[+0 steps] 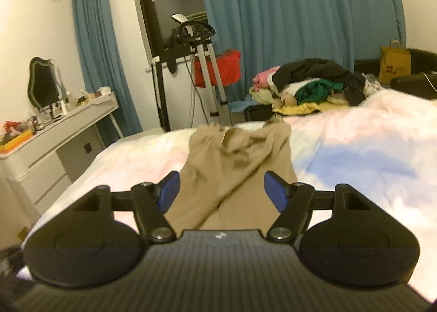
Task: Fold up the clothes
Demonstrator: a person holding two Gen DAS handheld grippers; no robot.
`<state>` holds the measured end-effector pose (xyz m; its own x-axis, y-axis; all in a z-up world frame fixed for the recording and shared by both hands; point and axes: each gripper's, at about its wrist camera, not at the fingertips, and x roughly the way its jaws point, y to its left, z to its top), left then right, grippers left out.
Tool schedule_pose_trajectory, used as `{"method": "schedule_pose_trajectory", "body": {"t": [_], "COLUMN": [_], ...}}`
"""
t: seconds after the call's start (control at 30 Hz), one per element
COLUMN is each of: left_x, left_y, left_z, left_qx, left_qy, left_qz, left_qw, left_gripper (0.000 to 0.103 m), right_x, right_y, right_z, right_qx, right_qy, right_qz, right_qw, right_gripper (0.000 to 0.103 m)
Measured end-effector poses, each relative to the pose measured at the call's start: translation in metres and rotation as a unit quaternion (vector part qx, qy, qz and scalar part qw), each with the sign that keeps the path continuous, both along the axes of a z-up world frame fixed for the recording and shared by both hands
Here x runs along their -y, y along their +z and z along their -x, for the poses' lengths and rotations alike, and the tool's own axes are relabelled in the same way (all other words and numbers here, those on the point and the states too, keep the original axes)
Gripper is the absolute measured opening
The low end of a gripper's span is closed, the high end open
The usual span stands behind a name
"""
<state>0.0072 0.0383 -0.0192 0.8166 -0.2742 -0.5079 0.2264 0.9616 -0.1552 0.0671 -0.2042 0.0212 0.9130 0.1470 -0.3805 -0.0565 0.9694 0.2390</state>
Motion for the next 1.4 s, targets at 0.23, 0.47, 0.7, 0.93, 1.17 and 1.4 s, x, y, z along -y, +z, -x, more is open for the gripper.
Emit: {"method": "schedule_pose_trajectory", "body": {"t": [0.23,0.47,0.7,0.93,1.17,1.4], "left_x": [-0.008,-0.013,-0.026,-0.043,-0.080,-0.096], "left_y": [0.002,-0.011,-0.027,-0.039,-0.061,-0.062], "left_z": [0.024,0.026,0.016,0.009,0.006,0.018], "left_qx": [-0.026,-0.051,-0.115,-0.158,-0.238,-0.246], "left_qy": [0.004,0.046,0.084,0.110,0.142,0.132], "left_qz": [0.021,-0.016,-0.018,0.002,0.085,0.132], "left_qw": [0.9994,0.9975,0.9897,0.9813,0.9570,0.9511], "left_gripper": [0.099,0.099,0.098,0.091,0.064,0.009], "right_x": [0.016,0.024,0.033,0.034,0.029,0.032], "right_y": [-0.018,-0.037,-0.047,-0.057,-0.062,-0.065], "right_z": [0.071,0.089,0.090,0.083,0.079,0.077], "right_qx": [-0.031,-0.041,-0.047,-0.071,-0.086,-0.099], "right_qy": [-0.026,-0.039,-0.034,-0.029,-0.023,-0.020], "right_qz": [-0.031,-0.038,-0.050,-0.064,-0.053,-0.067], "right_qw": [0.999,0.998,0.997,0.995,0.995,0.993], "right_gripper": [0.070,0.070,0.070,0.070,0.070,0.070]}}
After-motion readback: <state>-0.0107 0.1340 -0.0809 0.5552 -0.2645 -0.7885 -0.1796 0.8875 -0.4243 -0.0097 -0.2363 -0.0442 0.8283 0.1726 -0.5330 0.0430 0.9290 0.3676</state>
